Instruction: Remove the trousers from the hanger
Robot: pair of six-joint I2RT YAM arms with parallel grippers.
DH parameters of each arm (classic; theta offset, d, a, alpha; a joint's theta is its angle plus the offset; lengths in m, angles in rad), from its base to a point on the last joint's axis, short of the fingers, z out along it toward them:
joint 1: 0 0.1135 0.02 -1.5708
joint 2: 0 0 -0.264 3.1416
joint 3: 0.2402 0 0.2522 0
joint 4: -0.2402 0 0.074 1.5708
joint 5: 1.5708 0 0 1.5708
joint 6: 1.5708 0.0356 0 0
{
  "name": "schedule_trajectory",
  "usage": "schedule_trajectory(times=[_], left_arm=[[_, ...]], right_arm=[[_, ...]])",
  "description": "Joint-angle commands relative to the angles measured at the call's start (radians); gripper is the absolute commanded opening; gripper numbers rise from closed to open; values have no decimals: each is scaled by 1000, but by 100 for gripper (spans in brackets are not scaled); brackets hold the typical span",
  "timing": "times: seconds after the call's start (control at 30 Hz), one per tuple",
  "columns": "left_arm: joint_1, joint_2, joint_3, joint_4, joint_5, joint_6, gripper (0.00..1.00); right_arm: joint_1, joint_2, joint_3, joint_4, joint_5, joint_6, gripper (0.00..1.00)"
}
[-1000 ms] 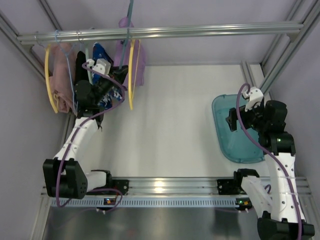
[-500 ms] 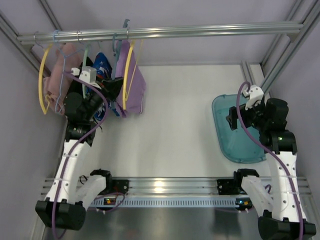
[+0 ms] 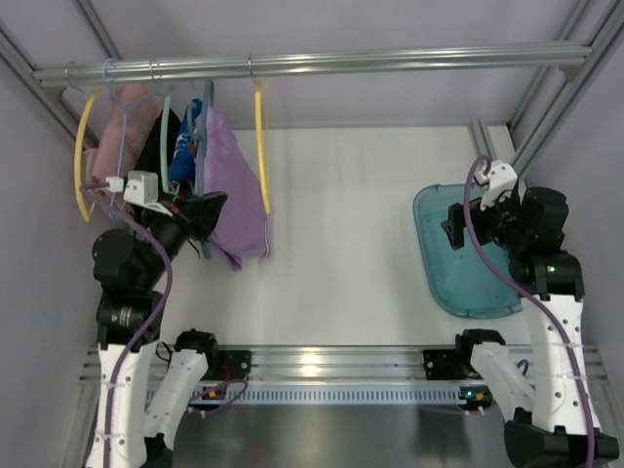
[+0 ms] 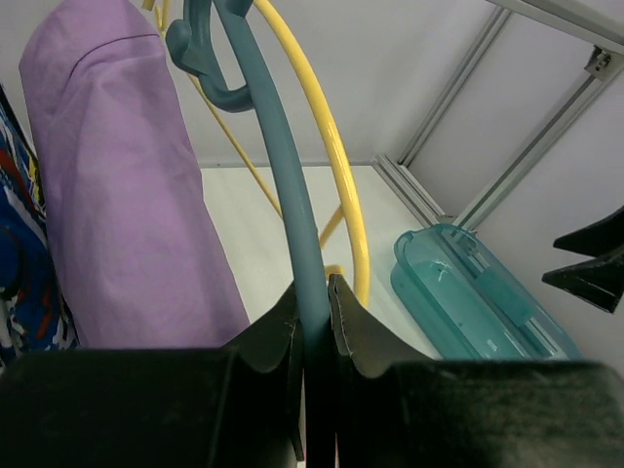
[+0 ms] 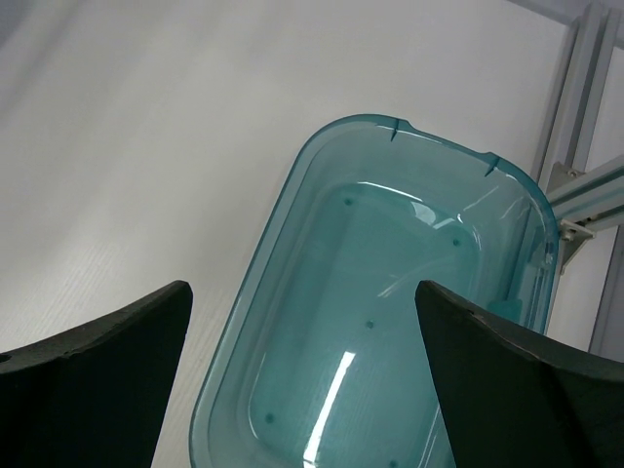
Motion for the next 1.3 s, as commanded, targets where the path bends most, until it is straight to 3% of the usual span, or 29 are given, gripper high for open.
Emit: schedule_trajectory(times=[0.0, 0.27, 0.43, 0.7, 0.9, 1.03, 1.07, 1.17, 1.27], left_arm=[[-3, -106, 98, 3, -8, 56, 0], [-3, -94, 211, -448, 74, 93, 0], [-3, -270, 164, -430, 90, 131, 0], [-3, -417, 214, -496, 194, 293, 0], [8, -460, 268, -496, 363, 405, 0], [20, -321, 366, -487, 559, 372, 0], [26, -298, 384, -485, 667, 352, 0], [89, -227, 420, -483, 866, 327, 0], [204, -181, 428, -485, 953, 335, 0]], right_arm=[[12, -4, 56, 1, -21, -21, 99], [12, -18, 60, -17, -26, -35, 100], [12, -41, 53, -28, -18, -46, 99], [12, -46, 59, -48, -31, -55, 99], [12, -46, 60, -56, -41, -58, 99], [14, -38, 65, -48, -49, -35, 99], [15, -35, 68, -47, -49, -32, 100], [18, -35, 80, -36, -49, -14, 99], [21, -41, 91, -37, -64, -1, 99]])
